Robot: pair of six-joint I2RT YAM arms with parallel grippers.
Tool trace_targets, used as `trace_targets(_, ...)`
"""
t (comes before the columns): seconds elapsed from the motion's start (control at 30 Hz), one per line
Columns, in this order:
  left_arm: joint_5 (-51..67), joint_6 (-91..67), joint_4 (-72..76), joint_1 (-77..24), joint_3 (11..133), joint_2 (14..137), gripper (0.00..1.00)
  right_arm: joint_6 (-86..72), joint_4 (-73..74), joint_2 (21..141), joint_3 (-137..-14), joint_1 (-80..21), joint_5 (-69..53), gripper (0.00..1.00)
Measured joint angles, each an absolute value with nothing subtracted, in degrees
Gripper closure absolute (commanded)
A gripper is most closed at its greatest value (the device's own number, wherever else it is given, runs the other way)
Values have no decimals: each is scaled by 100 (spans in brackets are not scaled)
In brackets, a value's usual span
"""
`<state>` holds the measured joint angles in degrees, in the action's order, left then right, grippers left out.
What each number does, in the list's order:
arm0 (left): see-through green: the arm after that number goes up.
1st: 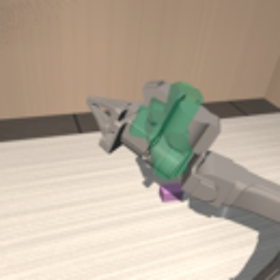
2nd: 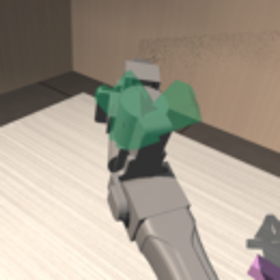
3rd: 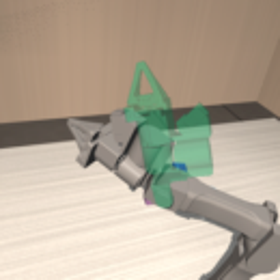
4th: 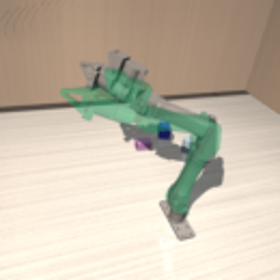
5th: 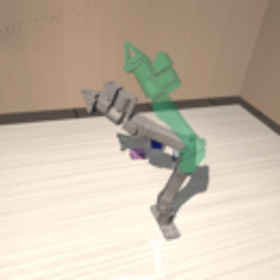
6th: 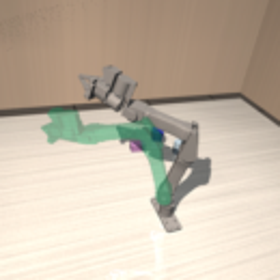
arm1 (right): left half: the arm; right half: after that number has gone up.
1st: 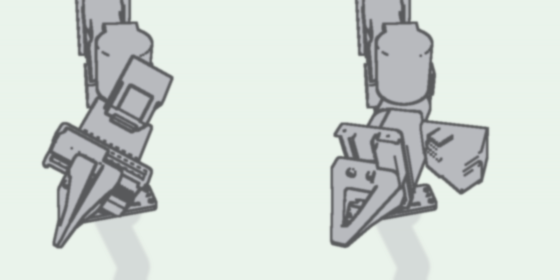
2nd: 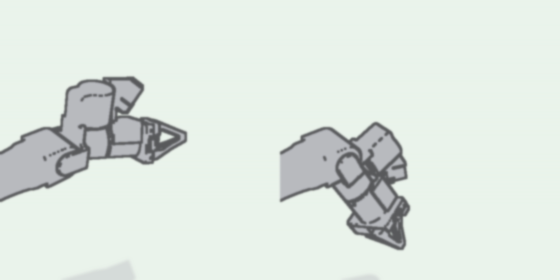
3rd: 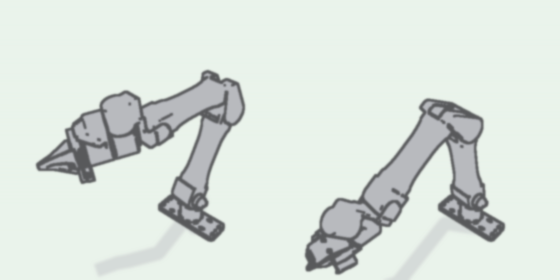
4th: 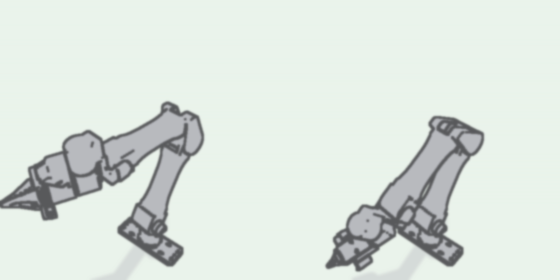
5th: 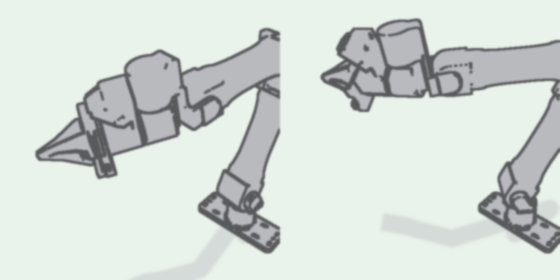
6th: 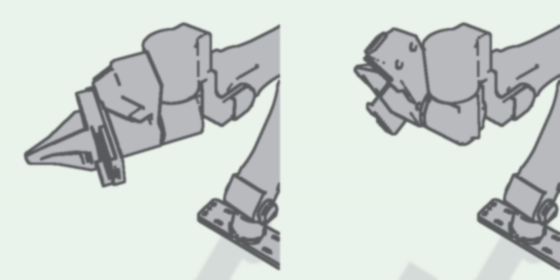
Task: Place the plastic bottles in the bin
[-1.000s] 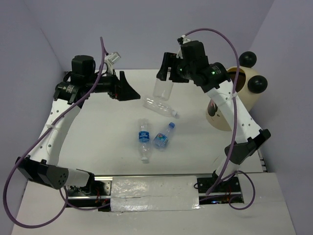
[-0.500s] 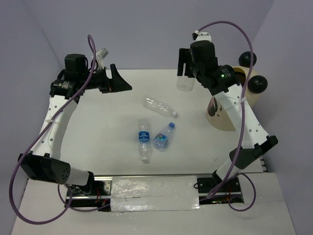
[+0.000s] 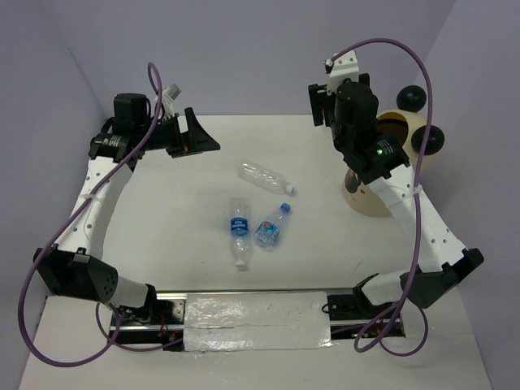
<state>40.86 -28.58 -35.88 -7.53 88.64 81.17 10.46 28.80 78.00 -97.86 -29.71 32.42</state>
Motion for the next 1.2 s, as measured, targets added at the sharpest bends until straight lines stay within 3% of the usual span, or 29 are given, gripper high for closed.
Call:
trace_targets(0.43, 4095, -2880, -3422, -753, 8656, 8114, 1, 2112, 1813, 7688, -8416, -2126, 3951, 44)
trace_targets(0.7, 4165, -2895, -3273, -753, 8582, 8114, 1, 2961, 314, 7299, -7061, -1959, 4388, 42)
trace_targets(0.97, 4217, -2904, -3249, -753, 8580, 8114, 1, 3315, -403, 7085, -6716, -1708, 4635, 38)
trace_targets(1.07, 4241, -2936, -3188, -753, 8569, 8114, 1, 3400, -523, 7085, -6694, -1691, 4674, 18)
trace_targets(1.1, 4248, -2952, -3168, -753, 8554, 8114, 1, 3398, -543, 7085, -6678, -1682, 4681, 6)
trace_targets(1.2, 4252, -3017, -3159, -753, 8495, 8114, 1, 3395, -554, 7087, -6600, -1671, 4742, 0)
